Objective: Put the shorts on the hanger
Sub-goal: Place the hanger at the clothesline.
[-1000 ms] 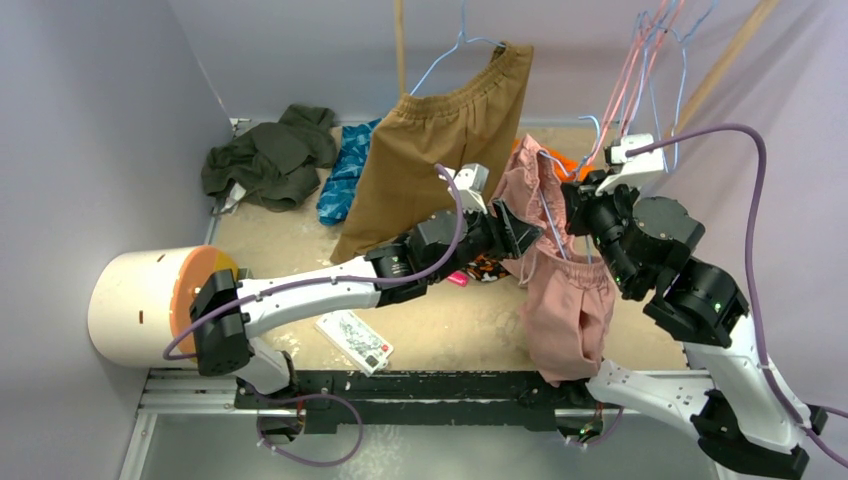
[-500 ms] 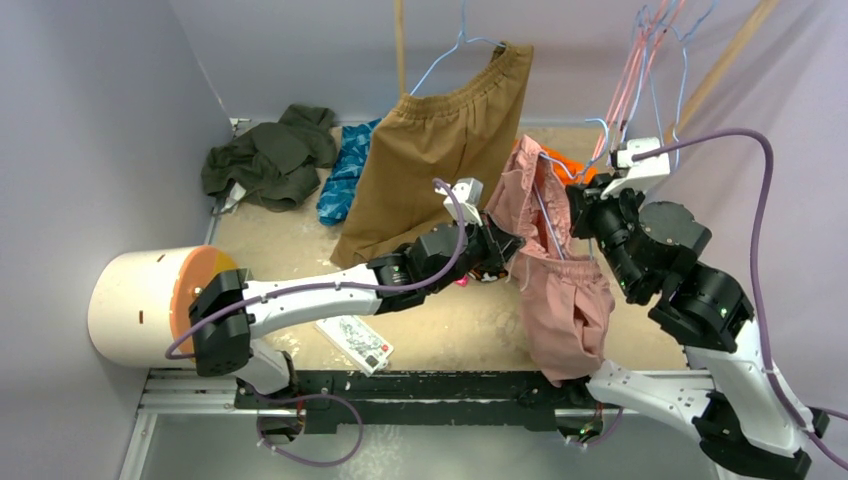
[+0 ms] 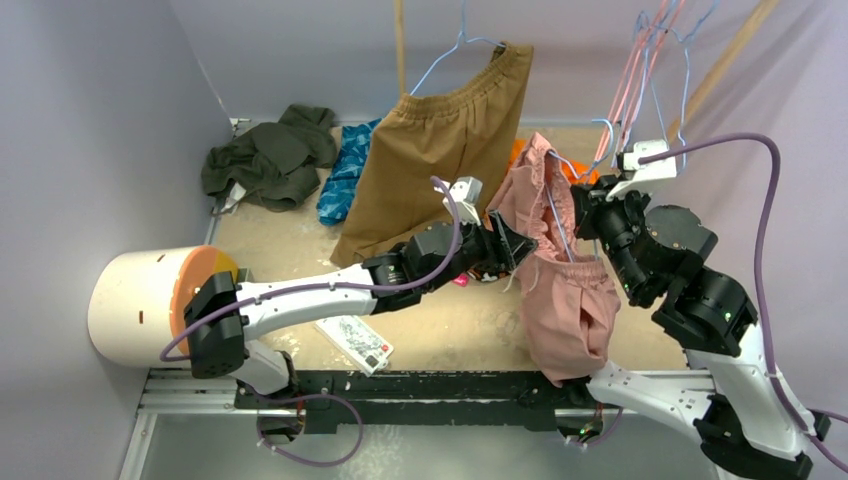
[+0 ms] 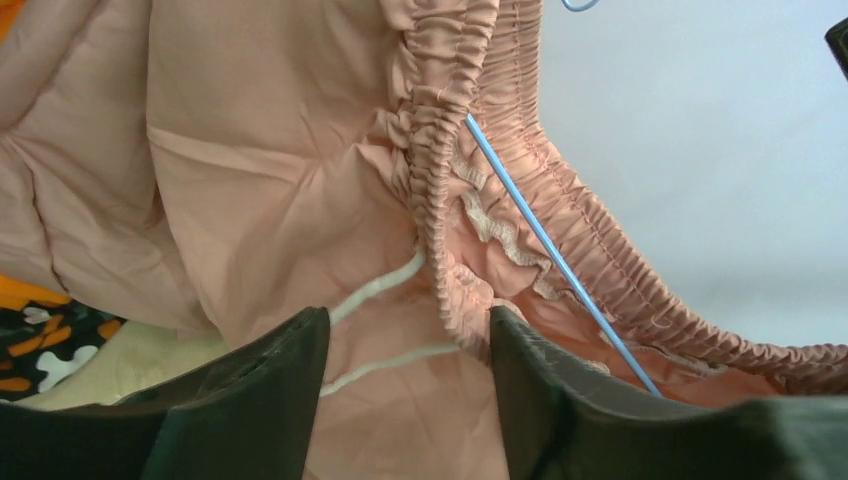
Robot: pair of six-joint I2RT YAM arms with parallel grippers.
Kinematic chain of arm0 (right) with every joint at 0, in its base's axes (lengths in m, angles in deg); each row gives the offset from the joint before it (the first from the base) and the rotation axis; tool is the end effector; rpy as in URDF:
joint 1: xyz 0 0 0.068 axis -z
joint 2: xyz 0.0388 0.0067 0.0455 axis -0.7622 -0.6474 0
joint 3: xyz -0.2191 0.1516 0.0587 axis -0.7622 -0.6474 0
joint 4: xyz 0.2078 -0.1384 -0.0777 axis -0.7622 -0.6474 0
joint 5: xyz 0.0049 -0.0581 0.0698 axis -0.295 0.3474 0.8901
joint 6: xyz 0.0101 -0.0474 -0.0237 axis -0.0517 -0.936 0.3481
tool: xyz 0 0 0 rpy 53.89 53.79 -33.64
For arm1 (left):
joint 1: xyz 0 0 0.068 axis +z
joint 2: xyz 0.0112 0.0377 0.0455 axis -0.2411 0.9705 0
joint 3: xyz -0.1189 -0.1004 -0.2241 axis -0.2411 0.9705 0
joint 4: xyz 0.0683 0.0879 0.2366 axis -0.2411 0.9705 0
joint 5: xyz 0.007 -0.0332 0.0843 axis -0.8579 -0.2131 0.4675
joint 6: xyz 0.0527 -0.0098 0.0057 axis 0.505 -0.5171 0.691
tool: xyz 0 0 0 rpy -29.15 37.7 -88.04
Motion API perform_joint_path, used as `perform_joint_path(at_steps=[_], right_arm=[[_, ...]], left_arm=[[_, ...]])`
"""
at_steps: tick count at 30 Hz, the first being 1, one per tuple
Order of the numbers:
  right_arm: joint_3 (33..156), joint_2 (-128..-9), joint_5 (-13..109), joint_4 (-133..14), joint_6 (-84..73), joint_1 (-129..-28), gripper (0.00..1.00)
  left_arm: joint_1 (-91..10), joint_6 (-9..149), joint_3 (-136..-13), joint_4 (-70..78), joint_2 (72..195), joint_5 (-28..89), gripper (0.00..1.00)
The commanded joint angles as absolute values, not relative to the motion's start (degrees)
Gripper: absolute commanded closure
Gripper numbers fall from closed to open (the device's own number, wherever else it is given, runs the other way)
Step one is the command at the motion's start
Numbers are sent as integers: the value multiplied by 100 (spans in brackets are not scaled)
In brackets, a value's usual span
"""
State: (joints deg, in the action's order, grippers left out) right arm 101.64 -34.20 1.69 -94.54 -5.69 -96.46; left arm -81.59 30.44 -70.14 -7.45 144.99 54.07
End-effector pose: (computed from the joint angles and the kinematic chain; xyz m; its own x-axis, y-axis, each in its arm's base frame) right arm 0.0886 0.0620 0.4985 -0.0165 0.1144 -0.9933 -0.1435 0.9829 0.1156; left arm 0.1476 -0.3337 0.3446 -0.6399 -0.4263 -0.6394 0.4646 0.4480 -0.7638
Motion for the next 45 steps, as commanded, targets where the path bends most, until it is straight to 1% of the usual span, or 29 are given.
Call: perform_joint_path(at_steps=[1,4,10,14,18,23,27,30,33,36,39,41,45], right_arm=[[10209,-3362,-62,-9023,-666,-9633,100],[10243,-3370,-98,-9074,-661,-9632,100],[10424,-3529,-338,-9259,-790,-9632,100],[10595,-3692,-493,-9349,-905,-9632,100],[10876,-4092,-322,-9425,-847,-9632,100],[11094,-4678,-281,-9263,-795,-9632,100],[11179,-4973,-93,-8970,-768,-9626,100],[11163,-5062,89,-8802,-810,-9533,100],[11079,-5011,483,-8655,-834,-9480,100],[10762,-4715,1059,-8413,-973,-9483,100],[10339,-4285,1900,-8191,-1201,-9483,100],[10162,-4012,2420,-8145,-1331,-9481,100],[9977,-3593,3056,-8218,-1446,-9482,100]], left_arm=[[-8180,2963,-7243,-712,14204,5326,35],[-8180,3029,-7241,-427,13950,5518,30],[-8180,3512,-6999,412,13027,6189,26],[-8180,3973,-6474,798,12168,6930,25],[-8180,4407,-6017,1313,11446,7954,24],[-8180,4923,-5994,1842,11009,8677,23],[-8180,4991,-5932,2296,10685,9385,23],[-8180,5090,-5775,2278,10422,9541,23],[-8185,5251,-5664,1933,10246,9298,23],[-8180,5811,-5644,1092,10260,8484,25],[-8180,6522,-5908,432,10515,7363,26],[-8180,6981,-6316,152,10791,6534,27],[-8180,7983,-6965,-81,11376,4726,30]])
